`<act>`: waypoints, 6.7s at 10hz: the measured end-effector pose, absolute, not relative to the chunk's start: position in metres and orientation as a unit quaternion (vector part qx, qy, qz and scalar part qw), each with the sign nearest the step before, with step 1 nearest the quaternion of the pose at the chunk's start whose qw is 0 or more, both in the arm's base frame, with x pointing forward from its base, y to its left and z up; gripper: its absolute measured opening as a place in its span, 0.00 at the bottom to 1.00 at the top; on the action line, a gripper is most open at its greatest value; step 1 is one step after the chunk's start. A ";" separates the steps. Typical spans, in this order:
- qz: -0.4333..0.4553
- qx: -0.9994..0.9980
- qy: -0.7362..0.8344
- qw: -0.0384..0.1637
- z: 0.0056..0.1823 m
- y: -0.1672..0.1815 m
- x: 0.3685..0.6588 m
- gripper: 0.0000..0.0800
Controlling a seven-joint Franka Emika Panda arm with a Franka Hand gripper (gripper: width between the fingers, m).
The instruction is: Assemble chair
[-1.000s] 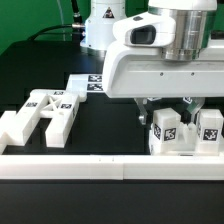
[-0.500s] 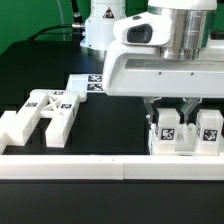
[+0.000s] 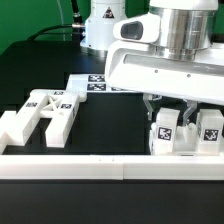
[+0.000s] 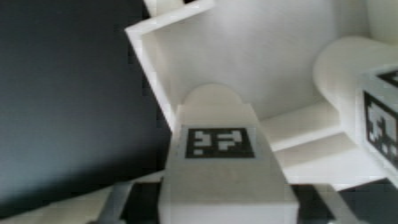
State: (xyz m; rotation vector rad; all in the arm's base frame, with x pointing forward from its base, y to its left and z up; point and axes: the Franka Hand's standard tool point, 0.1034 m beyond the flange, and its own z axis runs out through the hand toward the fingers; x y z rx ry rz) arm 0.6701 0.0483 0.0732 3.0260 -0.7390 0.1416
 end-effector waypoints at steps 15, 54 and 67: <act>0.043 0.811 -0.583 -0.007 0.074 0.049 0.669 0.62; 0.011 0.953 -0.300 0.040 0.079 0.033 0.655 0.65; 0.046 0.952 -0.303 0.011 0.114 0.038 0.627 0.81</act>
Offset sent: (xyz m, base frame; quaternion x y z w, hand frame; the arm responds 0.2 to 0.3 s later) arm -0.0021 0.0009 0.0010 -0.0078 0.0003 0.1449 0.9894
